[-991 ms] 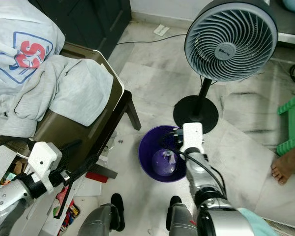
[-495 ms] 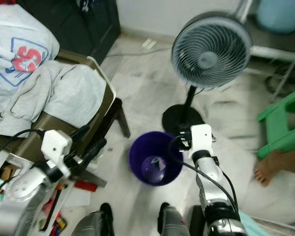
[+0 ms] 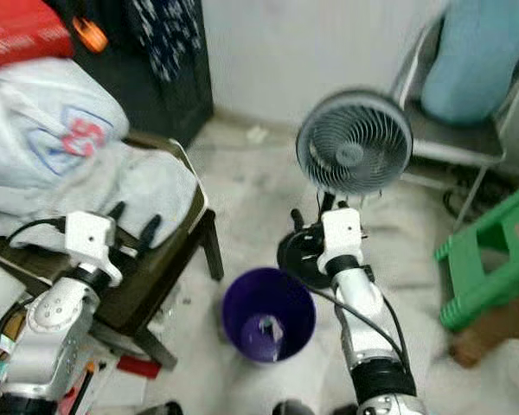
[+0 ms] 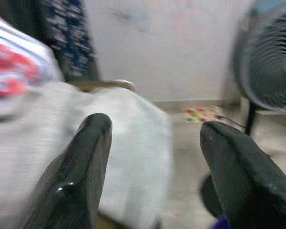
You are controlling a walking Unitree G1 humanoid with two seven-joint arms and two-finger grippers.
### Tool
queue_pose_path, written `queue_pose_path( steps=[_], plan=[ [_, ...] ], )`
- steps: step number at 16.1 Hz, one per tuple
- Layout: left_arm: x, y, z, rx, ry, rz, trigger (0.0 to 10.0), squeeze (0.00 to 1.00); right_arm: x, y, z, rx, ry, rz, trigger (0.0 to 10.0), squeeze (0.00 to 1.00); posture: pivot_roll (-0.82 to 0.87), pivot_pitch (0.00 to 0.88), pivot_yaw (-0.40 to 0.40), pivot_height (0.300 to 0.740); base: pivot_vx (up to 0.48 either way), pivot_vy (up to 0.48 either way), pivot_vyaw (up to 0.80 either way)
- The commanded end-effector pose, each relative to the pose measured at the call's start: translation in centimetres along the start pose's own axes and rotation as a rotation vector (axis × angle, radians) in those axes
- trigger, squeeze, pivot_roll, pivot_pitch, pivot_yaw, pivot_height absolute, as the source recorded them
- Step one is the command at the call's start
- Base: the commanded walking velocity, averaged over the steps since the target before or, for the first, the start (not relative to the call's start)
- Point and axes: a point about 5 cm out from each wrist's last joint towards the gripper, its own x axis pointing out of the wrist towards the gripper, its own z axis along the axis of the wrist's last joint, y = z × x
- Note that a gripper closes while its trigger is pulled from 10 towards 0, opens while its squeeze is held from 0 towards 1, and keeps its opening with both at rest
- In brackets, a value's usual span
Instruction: Clean up the room
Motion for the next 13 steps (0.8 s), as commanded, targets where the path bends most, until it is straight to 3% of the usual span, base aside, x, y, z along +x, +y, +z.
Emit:
queue_pose_path(
  steps=[1,4,5,6,8,10,13],
  plan=[
    [-0.1,0.7,-0.4,0.014,0.006,0.059,10.0,0.0,0.0,0.0,0.5,0.001,-0.001,0.021,10.0,1.0,-0.14,0.0,-0.006,0.74,0.0,0.0,0.0],
    [-0.4,1.9,-2.2,-0.016,0.058,0.148,10.0,0.0,0.1,2.0,1.3,-0.03,-0.004,0.151,10.0,1.0,-0.15,0.0,-0.003,0.74,0.0,0.0,0.0],
    [-0.3,1.9,-2.2,-0.007,0.06,0.136,10.0,0.0,0.2,2.0,1.3,-0.02,0.011,0.155,10.0,0.17,-0.14,0.0,-0.005,0.74,0.0,0.0,0.0],
    [-0.1,2.0,-2.2,-0.001,0.058,0.132,10.0,0.0,0.2,2.1,1.3,-0.021,0.029,0.177,10.0,0.0,-0.13,0.0,0.001,0.74,0.0,0.0,0.0],
    [-0.1,2.2,-1.9,-0.004,0.046,0.128,10.0,0.0,-0.5,2.2,1.7,-0.122,0.0,0.261,10.0,0.0,-0.12,0.0,0.021,0.74,0.0,0.0,0.0],
    [-0.4,1.7,-2.1,-0.035,0.045,0.103,10.0,0.0,-0.4,2.0,1.7,-0.144,-0.005,0.241,10.0,0.0,-0.12,0.0,0.018,0.74,0.0,0.0,0.0],
    [-1.8,1.2,-1.2,-0.075,0.006,0.119,10.0,0.0,-0.6,1.0,2.3,-0.069,-0.037,0.084,10.0,0.0,-0.09,0.0,-0.023,0.74,0.0,0.0,0.0]
  ],
)
